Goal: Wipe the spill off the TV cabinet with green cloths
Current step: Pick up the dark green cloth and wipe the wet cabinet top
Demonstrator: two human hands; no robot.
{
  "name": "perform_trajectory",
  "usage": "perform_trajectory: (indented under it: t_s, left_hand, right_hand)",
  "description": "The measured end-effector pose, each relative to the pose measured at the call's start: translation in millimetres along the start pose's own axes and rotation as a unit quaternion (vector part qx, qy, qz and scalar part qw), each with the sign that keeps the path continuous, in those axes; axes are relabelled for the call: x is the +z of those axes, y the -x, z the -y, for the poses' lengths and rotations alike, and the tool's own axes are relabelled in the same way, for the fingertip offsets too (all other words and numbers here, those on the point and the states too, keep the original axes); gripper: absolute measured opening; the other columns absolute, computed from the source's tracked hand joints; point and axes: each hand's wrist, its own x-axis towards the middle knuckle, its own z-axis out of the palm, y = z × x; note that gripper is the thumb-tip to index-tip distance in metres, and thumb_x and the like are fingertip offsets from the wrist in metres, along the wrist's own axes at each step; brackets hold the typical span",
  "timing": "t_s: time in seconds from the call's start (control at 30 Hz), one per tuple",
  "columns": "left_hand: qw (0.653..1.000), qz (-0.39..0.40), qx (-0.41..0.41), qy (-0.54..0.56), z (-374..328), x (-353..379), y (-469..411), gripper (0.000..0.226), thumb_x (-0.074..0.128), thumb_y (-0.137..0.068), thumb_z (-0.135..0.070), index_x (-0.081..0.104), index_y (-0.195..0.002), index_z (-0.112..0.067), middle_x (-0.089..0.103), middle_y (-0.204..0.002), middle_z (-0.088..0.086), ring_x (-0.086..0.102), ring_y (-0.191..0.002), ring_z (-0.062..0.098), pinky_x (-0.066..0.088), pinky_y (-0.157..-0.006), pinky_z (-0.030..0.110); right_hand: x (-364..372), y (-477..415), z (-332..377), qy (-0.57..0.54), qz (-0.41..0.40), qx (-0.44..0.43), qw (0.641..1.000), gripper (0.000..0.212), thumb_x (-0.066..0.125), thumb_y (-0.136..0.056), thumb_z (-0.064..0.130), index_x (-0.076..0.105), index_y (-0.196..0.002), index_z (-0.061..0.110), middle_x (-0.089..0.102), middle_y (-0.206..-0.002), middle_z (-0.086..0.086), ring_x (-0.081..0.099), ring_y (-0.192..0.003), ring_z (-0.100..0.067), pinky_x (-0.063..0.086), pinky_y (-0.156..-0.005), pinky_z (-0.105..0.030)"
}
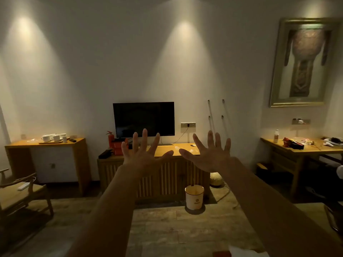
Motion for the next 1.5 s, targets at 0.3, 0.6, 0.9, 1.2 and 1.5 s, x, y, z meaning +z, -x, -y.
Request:
perform_trajectory:
  t_s: [0.3, 0.6, 0.9, 1.2, 1.5]
  left_hand:
    - [1.000, 0.010, 0.013, 0.008, 81.0, 14.9, -67.1, 0.092, 0.007, -0.071, -0.083, -0.024, -0.147, -0.043, -0.044, -0.151, 0.001, -0.040, -0.138, 0.031, -0.015, -0.110, 0.068]
    - [0.999, 0.019, 0.026, 0.000, 136.3, 24.3, -116.0, 0.092, 0.004, -0.070, -0.082, -0.025, -0.147, -0.042, -0.043, -0.152, 0.002, -0.039, -0.138, 0.031, -0.013, -0.111, 0.068]
    - [0.999, 0.029, 0.026, -0.027, 159.8, 48.1, -170.0, 0.090, 0.002, -0.071, -0.083, -0.029, -0.145, -0.042, -0.047, -0.149, 0.002, -0.043, -0.136, 0.031, -0.017, -0.110, 0.068]
    - [0.999, 0.027, 0.019, -0.038, 148.2, 66.3, -222.1, 0.090, 0.003, -0.072, -0.083, -0.028, -0.146, -0.041, -0.045, -0.150, 0.002, -0.041, -0.136, 0.031, -0.017, -0.111, 0.067]
    - [0.999, 0.037, -0.009, -0.009, 126.4, 82.5, -302.2, 0.083, 0.016, -0.083, -0.081, -0.020, -0.148, -0.044, -0.041, -0.153, 0.000, -0.036, -0.140, 0.033, -0.015, -0.111, 0.067]
  right_hand:
    - [19.0, -69.8, 76.6, 0.006, 0.007, -0.015, 1.000, 0.115, -0.017, -0.041, 0.102, -0.022, -0.144, 0.050, -0.038, -0.153, -0.007, -0.037, -0.139, -0.032, -0.035, -0.097, -0.062]
    - [52.1, -116.8, 130.3, 0.038, 0.014, -0.005, 0.999, 0.110, -0.015, -0.048, 0.099, -0.022, -0.145, 0.048, -0.037, -0.154, -0.007, -0.034, -0.140, -0.034, -0.031, -0.102, -0.065]
    - [76.7, -163.2, 140.0, 0.040, 0.043, -0.009, 0.998, 0.103, -0.006, -0.058, 0.096, -0.021, -0.147, 0.046, -0.036, -0.155, -0.009, -0.035, -0.140, -0.034, -0.023, -0.106, -0.067]
    - [100.6, -215.8, 121.5, 0.039, 0.056, -0.021, 0.997, 0.099, -0.003, -0.063, 0.092, -0.021, -0.148, 0.044, -0.034, -0.155, -0.010, -0.034, -0.141, -0.035, -0.020, -0.107, -0.067]
    - [120.7, -303.1, 73.9, 0.024, 0.052, -0.044, 0.997, 0.100, -0.006, -0.060, 0.092, -0.023, -0.147, 0.045, -0.035, -0.155, -0.011, -0.035, -0.140, -0.035, -0.022, -0.106, -0.068]
